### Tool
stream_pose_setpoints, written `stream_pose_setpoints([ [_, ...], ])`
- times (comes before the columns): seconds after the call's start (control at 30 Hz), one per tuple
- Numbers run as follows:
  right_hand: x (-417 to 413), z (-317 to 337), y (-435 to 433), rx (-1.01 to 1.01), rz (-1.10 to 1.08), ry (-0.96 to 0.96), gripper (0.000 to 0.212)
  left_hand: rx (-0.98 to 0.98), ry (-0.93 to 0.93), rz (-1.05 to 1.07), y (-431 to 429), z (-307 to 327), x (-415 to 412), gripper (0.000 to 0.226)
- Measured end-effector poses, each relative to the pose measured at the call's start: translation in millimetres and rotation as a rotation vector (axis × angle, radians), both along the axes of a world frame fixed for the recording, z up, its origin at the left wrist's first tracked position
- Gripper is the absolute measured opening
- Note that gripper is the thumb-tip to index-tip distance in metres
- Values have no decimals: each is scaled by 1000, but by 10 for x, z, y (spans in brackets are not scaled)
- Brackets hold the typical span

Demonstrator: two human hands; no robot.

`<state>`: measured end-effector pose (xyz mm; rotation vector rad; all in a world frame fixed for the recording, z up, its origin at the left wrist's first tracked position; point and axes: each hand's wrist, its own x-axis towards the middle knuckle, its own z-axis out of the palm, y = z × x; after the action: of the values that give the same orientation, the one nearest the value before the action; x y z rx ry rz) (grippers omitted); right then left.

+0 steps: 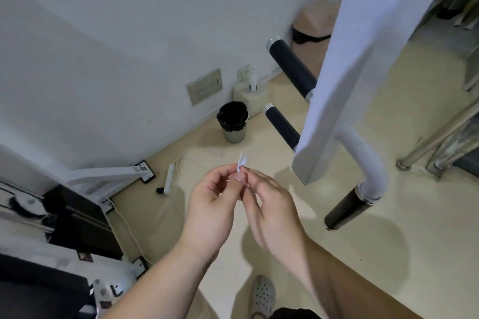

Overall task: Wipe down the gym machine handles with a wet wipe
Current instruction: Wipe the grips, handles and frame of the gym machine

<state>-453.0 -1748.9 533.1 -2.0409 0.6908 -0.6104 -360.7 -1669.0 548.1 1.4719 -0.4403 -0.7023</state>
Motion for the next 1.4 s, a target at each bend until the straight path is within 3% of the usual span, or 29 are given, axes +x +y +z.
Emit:
stream_pose_setpoints([
  [0.23,196,21,-413,-20,107,95,51,30,-41,109,-437,-27,326,15],
  [0.37,144,88,-524,-195,45,144,52,61,-91,51,-640,-15,386,23],
  [0.6,89,158,-481,-388,-56,134,36,41,-88,63,-1017,-27,657,17],
  [0.73,109,168,-480,-362,-119,163,32,-63,-162,-82,-1212,-39,917,19],
  [0.87,131,256,-463,-391,-309,119,32,-83,-218,-187,-1468,-18,1179,15],
  [1.1,164,294,-256,-723,-735,83,20,-222,-678,-382,-1732,66,1338,17],
  [1.23,16,325,-137,-848,-1029,133,29,-287,-745,-370,-1840,62,1438,19],
  [1.3,-7,358,-109,-900,-1113,192,34,-280,-736,-373,-1912,50,1515,20],
  [1.4,64,352,-107,-964,-1120,432,54,-324,-810,-378,-1962,41,1568,18],
])
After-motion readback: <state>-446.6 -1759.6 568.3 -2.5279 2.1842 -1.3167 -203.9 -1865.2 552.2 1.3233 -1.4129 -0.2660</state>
